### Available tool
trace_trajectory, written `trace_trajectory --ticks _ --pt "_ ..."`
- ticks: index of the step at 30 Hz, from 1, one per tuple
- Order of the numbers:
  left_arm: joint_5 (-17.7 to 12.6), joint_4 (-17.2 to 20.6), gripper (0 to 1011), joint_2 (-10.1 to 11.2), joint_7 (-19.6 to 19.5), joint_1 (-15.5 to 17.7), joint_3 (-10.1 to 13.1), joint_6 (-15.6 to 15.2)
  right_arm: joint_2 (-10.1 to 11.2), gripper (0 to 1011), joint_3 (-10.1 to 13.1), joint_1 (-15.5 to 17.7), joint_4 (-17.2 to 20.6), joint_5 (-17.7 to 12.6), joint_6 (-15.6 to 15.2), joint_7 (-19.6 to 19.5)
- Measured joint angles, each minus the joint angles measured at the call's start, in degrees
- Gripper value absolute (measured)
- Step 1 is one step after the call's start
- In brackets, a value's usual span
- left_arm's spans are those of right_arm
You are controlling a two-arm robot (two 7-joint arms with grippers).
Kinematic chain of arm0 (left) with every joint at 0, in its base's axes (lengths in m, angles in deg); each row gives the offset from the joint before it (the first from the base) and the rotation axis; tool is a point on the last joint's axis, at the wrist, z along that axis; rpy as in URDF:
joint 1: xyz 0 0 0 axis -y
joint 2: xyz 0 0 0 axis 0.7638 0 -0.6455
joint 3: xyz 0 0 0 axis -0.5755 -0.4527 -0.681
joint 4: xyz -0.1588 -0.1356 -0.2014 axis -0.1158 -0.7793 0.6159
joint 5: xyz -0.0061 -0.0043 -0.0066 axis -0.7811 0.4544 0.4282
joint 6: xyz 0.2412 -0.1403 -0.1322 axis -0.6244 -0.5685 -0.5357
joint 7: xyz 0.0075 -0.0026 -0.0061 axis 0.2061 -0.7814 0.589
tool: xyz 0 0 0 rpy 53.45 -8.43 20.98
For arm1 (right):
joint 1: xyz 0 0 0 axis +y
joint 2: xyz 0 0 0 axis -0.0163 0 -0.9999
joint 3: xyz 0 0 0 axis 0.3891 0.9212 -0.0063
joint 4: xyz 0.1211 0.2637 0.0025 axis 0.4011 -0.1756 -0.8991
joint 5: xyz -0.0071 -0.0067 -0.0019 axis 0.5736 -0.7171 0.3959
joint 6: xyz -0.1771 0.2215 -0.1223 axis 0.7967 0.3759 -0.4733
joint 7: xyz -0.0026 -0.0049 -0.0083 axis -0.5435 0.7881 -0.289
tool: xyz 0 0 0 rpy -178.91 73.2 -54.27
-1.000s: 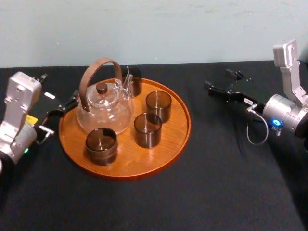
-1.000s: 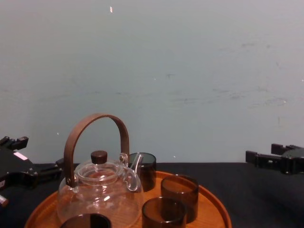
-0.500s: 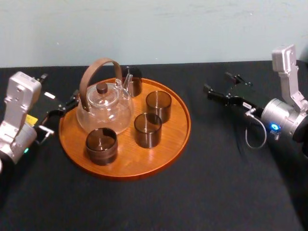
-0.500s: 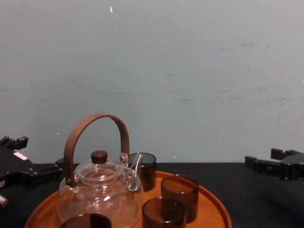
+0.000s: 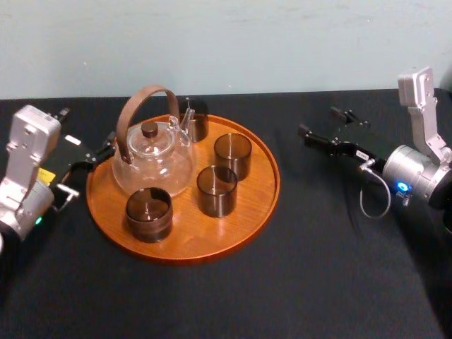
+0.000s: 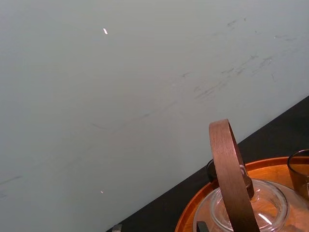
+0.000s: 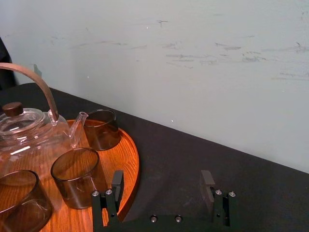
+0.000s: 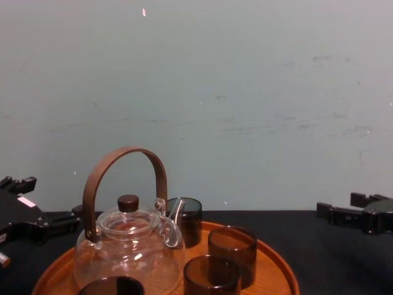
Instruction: Pick up the glass from the table and place it on the tray.
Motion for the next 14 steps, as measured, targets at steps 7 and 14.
trace_trajectory --ticks 7,14 --pt "0.0 0.0 1001 0.0 0.0 0.0 0.0 0.0 0.0 1002 0.0 0.0 0.0 -0.1 0.0 0.1" --pt "0.0 0.0 1001 0.0 0.0 0.0 0.0 0.0 0.1 1002 -0.1 -0.1 0.0 -0.1 -0.1 0.2"
